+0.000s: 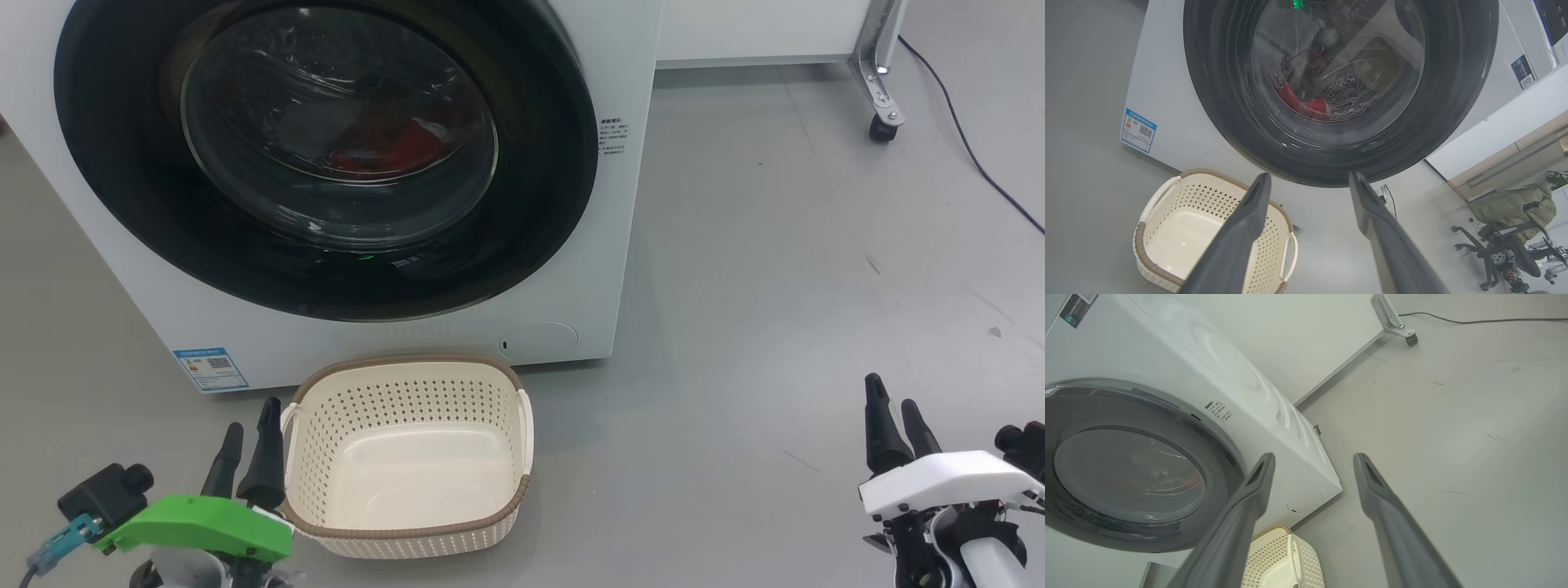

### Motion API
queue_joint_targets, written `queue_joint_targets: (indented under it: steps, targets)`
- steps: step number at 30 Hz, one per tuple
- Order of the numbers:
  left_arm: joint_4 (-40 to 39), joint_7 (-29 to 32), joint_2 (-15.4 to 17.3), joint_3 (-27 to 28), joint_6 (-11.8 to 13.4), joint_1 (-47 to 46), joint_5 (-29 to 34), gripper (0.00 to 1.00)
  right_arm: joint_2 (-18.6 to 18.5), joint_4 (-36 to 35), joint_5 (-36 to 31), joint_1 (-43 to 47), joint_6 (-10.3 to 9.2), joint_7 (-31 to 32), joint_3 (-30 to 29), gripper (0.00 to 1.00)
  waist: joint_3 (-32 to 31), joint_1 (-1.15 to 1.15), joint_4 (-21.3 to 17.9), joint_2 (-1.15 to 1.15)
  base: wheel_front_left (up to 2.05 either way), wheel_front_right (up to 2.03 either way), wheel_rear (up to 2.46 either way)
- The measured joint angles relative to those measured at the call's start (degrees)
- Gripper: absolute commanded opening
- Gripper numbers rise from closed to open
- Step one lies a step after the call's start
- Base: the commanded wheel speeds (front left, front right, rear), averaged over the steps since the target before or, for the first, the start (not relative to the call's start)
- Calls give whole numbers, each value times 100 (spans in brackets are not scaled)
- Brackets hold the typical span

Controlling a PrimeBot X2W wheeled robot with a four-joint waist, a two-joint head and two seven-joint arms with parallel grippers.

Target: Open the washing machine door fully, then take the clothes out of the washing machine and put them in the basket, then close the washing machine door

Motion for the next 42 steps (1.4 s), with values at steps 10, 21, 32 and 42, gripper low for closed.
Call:
queue_joint_targets:
  steps: [10, 21, 32, 42]
  targets:
    - [-22, -193, 4, -224, 230, -27, 961, 100, -42, -60, -964, -14, -162, -178, 345, 100, -1, 0, 7, 0, 0, 0, 0]
    - [8, -405, 23, -477, 450, -29, 2006, 100, -25, -108, -1879, -14, -299, -396, 668, 100, -6, 0, 3, 0, 0, 0, 0]
    - [76, -604, 5, -661, 637, -29, 2752, 100, -23, -120, -2677, -10, -400, -581, 954, 100, -7, 0, 10, 0, 0, 0, 0]
    - [151, -797, -37, -786, 766, -29, 3395, 100, -5, -127, -3379, 9, -498, -777, 1100, 100, 3, 0, 24, 0, 0, 0, 0]
